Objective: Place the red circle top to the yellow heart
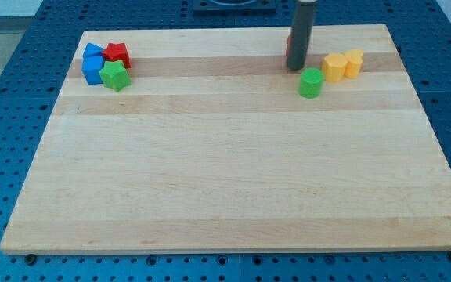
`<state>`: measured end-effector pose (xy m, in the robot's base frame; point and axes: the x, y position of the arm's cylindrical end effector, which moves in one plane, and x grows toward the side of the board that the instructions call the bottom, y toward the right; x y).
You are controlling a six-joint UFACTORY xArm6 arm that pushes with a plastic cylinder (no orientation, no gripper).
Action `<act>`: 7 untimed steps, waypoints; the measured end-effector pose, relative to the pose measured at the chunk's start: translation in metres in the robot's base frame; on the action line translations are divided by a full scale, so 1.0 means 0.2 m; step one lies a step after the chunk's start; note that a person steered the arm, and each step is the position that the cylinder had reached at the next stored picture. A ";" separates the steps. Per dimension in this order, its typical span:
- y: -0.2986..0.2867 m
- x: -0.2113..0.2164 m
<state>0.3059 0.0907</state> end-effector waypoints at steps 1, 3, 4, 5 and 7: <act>-0.15 0.07; -0.20 -0.25; -0.20 -0.26; -0.06 -0.25; 0.24 -0.25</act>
<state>0.2566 0.1378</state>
